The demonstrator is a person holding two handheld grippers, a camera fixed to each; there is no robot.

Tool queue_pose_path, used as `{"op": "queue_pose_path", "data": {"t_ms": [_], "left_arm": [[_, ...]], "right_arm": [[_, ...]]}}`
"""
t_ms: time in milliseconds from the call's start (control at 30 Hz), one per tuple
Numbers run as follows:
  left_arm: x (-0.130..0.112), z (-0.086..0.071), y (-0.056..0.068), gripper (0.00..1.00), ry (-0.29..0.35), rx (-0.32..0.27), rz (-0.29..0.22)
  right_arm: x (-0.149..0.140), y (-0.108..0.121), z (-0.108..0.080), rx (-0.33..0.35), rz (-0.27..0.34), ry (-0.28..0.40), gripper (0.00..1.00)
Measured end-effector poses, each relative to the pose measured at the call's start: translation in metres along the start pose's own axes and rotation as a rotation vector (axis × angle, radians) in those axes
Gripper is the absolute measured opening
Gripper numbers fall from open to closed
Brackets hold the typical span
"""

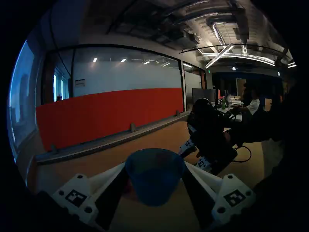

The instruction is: Pour water

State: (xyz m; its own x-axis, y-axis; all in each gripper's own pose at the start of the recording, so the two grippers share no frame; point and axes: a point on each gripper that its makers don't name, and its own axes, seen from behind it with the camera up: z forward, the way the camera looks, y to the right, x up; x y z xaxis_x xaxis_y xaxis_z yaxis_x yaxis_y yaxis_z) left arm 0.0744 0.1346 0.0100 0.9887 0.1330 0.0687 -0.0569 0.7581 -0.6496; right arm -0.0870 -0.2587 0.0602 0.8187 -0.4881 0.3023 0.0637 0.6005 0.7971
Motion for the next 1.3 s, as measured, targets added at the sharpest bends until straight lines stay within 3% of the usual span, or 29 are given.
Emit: {"op": "queue_pose_path", "data": {"t_ms": [200,600,1300], "left_arm": [[0.004,0.000,-0.002,0.87,0.005,0.006,-0.002],[0.019,0.001,0.003,0.87,0.019,0.015,0.016],[0.059,0.010,0.014,0.87,0.071,0.001,0.032]], "right_arm": [[0.013,0.001,-0.009,-0.005,0.020,0.039,0.92],[0.043,-0.003,-0.050,-0.030,0.022,0.138,0.92],[0.093,-0.011,-0.115,-0.098,0.066,0.389,0.93]]}}
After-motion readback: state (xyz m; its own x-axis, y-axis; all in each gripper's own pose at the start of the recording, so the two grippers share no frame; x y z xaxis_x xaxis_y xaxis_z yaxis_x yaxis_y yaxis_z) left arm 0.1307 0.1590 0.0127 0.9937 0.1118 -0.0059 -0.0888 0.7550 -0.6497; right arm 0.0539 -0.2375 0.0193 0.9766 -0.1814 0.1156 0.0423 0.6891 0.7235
